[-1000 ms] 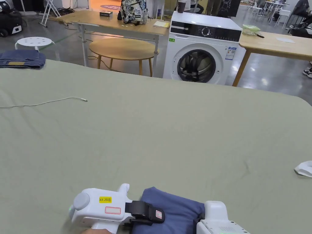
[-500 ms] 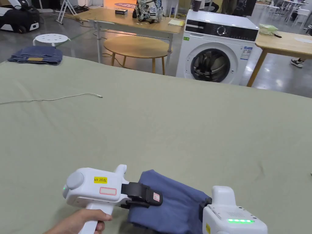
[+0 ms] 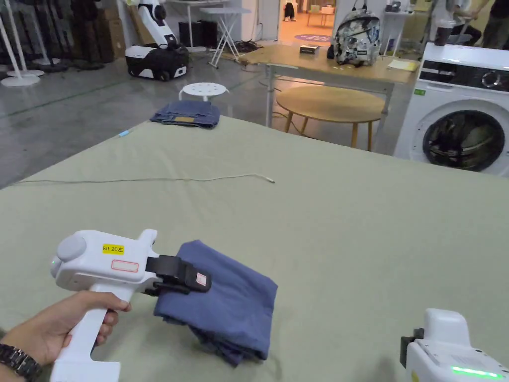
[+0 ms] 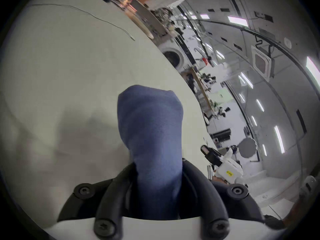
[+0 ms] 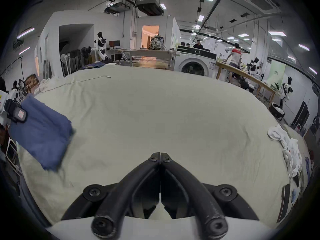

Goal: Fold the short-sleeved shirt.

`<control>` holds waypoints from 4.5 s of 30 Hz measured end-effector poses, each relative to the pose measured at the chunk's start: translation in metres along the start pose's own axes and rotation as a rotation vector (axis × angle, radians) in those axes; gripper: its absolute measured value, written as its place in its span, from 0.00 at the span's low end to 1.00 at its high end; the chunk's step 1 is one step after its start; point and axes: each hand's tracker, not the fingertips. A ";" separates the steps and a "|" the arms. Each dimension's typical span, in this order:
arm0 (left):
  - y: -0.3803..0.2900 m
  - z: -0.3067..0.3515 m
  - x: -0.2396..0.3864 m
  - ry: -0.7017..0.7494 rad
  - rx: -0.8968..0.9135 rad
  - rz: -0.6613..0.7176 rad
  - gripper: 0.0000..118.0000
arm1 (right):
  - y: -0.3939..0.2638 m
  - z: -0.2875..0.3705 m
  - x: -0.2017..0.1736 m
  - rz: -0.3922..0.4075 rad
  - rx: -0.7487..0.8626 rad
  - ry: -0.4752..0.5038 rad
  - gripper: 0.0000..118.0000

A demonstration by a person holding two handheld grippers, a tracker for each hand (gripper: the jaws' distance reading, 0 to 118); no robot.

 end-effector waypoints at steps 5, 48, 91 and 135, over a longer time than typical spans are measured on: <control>0.012 0.058 -0.034 0.095 0.084 0.072 0.13 | -0.008 0.002 -0.002 -0.004 -0.015 0.003 0.00; 0.008 0.010 0.038 0.625 0.416 -0.426 0.09 | 0.003 0.022 0.038 -0.083 0.060 -0.058 0.00; -0.100 -0.164 0.233 0.532 0.759 -0.799 0.00 | 0.016 0.068 0.114 -0.185 0.547 -0.250 0.00; -0.094 -0.138 0.226 0.489 0.821 -0.725 0.77 | 0.035 0.074 0.107 -0.247 0.497 -0.178 0.87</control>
